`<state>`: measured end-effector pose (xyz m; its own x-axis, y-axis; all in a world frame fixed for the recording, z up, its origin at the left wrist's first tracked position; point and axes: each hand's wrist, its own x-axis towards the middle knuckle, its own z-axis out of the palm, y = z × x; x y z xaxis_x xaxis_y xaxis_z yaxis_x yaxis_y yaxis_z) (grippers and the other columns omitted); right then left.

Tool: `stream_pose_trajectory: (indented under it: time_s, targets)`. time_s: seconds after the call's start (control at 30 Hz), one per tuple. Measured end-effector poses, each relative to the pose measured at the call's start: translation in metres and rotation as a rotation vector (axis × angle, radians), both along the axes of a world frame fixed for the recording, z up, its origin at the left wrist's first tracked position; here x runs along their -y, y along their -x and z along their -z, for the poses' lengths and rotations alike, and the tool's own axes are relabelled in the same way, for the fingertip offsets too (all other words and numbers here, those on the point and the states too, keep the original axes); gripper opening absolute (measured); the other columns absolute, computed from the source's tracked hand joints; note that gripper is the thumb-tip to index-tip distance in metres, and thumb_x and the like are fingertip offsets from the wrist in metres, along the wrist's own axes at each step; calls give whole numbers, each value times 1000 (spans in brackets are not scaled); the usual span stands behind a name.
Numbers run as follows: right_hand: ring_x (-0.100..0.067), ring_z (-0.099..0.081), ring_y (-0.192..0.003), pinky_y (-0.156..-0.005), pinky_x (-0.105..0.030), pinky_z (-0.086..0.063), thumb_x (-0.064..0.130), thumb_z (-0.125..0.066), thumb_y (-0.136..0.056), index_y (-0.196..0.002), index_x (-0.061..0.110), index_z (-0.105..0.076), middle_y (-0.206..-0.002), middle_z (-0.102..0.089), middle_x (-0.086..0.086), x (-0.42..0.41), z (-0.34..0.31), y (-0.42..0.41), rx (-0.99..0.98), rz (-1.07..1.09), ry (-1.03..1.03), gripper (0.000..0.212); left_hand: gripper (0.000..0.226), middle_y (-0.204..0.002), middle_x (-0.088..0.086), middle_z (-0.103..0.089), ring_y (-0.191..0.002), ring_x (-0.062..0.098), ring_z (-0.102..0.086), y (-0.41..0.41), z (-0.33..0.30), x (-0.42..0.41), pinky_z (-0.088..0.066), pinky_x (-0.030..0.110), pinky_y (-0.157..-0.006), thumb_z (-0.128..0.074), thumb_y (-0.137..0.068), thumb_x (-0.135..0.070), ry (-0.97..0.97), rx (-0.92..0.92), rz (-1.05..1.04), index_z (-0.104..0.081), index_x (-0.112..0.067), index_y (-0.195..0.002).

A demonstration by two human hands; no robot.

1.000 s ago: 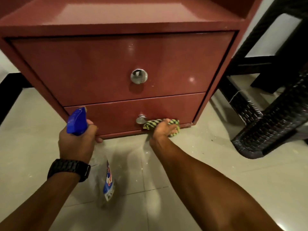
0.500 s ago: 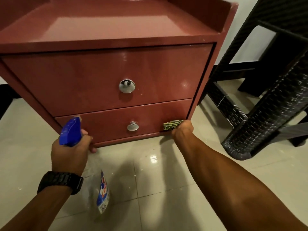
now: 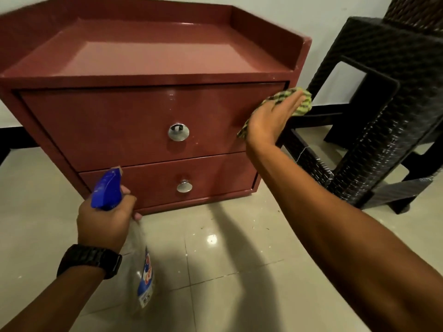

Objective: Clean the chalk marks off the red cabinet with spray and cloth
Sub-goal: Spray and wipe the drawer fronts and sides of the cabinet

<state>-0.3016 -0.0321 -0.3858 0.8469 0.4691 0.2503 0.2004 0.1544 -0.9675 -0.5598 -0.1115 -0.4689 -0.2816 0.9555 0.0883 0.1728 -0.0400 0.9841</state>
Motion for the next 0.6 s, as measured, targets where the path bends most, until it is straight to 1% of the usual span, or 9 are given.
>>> stream_pose_trajectory:
  time_s: [0.03,0.1,0.17,0.23,0.3,0.4,0.5,0.53,0.6]
  targets:
    - [-18,3,-148,-119,-24,-2,0,-30,-96,-151,7,1,-161,7,-6,1,-8,0,69,1,-9,64,22,-76,10,-63,-45,7,-61,-2,-2,1,-57,32,-59,-62,-82,-1,-5,2,6,-59,-22,-78]
    - [-20,3,-149,-119,-25,-4,-1,-31,-96,-151,5,0,-161,8,-9,1,-20,0,186,1,-26,64,21,-79,13,-63,-46,8,-60,-2,-7,2,-56,34,-63,-62,-83,0,0,15,3,-59,-21,-79]
    - [-24,3,-149,-115,-16,3,-3,-32,-95,-150,1,-2,-160,7,-14,2,-21,1,298,1,-40,63,22,-80,13,-63,-48,13,-61,1,-10,1,-55,35,-66,-61,-82,1,3,27,-8,-59,-20,-79]
    - [-27,1,-148,-105,-2,10,-3,-32,-94,-150,-1,-4,-160,6,-18,1,-17,-1,388,14,-42,63,20,-83,17,-64,-52,20,-61,3,-11,0,-56,31,-61,-62,-81,1,6,19,-21,-60,-19,-79]
    - [-32,-1,-148,-102,2,9,-3,-33,-91,-149,-4,-8,-159,3,-23,1,-13,-4,478,18,-67,64,16,-81,16,-64,-52,23,-60,5,-10,0,-56,31,-61,-62,-81,0,18,5,-35,-61,-16,-80]
    - [-38,-2,-147,-111,-8,8,-3,-33,-87,-148,-8,-11,-156,-1,-29,-1,-8,1,576,38,-89,64,12,-70,8,-60,-51,25,-58,8,-8,0,-57,41,-68,-62,-79,1,33,8,-56,-61,-10,-82]
    - [-39,-1,-146,-120,-31,2,-7,-33,-87,-147,-9,-12,-156,-1,-31,-1,1,37,685,-28,-96,65,13,-67,5,-61,-51,24,-61,14,-6,-1,-57,39,-68,-63,-78,-2,48,5,-82,-61,-15,-80]
    - [-40,0,-146,-120,-37,1,-9,-34,-85,-147,-9,-12,-155,-2,-32,0,6,53,757,-76,-90,66,15,-66,3,-61,-51,22,-62,16,-5,-2,-57,38,-67,-63,-77,-3,54,9,-90,-61,-18,-79]
    - [-47,0,-144,-120,-44,2,-10,-36,-80,-148,-7,-15,-156,-6,-30,-1,17,87,964,-209,-68,71,17,-66,1,-62,-51,19,-63,22,-5,-3,-56,34,-64,-64,-77,-5,60,19,-108,-61,-21,-78]
